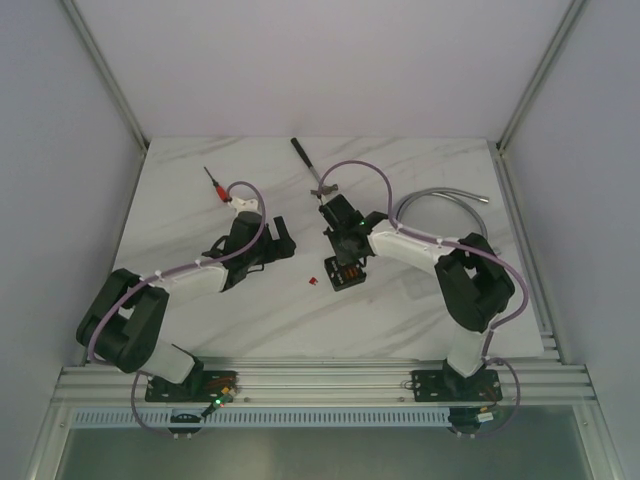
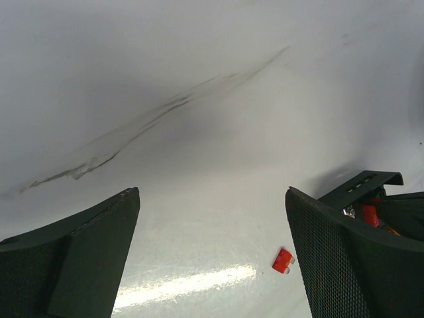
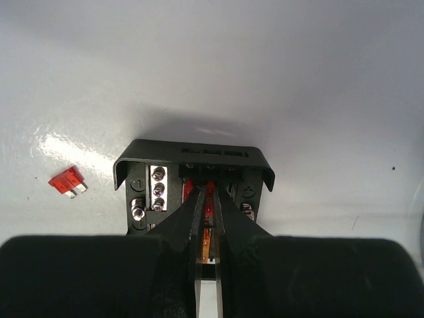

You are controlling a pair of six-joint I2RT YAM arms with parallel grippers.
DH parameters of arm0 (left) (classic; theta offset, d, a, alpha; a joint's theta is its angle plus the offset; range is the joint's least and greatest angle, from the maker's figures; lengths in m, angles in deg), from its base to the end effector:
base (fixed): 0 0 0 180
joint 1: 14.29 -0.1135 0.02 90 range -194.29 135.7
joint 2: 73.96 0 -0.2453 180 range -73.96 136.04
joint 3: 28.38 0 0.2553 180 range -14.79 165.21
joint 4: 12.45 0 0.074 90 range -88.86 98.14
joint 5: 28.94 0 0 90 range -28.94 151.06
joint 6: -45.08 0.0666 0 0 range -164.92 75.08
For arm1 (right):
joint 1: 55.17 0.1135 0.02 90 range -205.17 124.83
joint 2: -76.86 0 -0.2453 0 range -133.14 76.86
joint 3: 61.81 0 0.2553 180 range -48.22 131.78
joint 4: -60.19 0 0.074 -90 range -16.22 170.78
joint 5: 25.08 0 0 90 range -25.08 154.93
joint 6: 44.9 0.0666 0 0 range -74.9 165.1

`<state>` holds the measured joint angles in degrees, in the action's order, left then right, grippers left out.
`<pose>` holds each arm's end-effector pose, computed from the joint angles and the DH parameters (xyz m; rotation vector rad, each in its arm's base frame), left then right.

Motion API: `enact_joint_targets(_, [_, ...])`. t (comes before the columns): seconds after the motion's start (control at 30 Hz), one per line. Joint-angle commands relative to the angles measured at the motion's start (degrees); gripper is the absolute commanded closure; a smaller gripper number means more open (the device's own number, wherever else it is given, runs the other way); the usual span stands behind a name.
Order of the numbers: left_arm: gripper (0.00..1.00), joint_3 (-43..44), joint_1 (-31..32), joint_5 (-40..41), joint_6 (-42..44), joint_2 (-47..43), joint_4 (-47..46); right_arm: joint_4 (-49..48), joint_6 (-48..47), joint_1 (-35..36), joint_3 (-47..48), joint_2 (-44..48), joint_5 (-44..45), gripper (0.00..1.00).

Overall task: Snap on the fuse box
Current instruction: Install the fuse at the fuse box base.

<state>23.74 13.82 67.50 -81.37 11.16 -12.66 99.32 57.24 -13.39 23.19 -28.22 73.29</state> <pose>0.2956 -0.1494 0.1429 -0.2259 2.1759 -0.5328 0.3012 0.2561 0.1425 -0.6130 2.5211 0.1546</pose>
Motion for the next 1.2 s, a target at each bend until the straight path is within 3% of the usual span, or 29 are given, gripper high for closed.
enact_joint_targets(0.0, [0.00, -0.88, -0.30, -0.81, -0.81, -1.52, -0.05, 8.59, 0.60, 0.69, -8.14, -5.64, 0.66, 1.00])
enact_joint_targets(0.33, [0.00, -1.60, -0.25, -1.65, -1.42, -2.19, -0.08, 7.43, 1.66, 0.67, -5.48, -2.50, -0.14, 0.99])
enact_joint_targets(0.9, [0.00, -2.18, -0.21, -2.02, -1.46, -3.65, -0.08, 5.65, 1.98, 0.67, 5.39, 1.51, -3.39, 0.73])
enact_joint_targets(1.17, [0.00, -2.38, -0.25, -2.47, -1.46, -3.65, -0.08, 7.32, 3.13, 0.63, 4.16, 1.81, -2.79, 0.76])
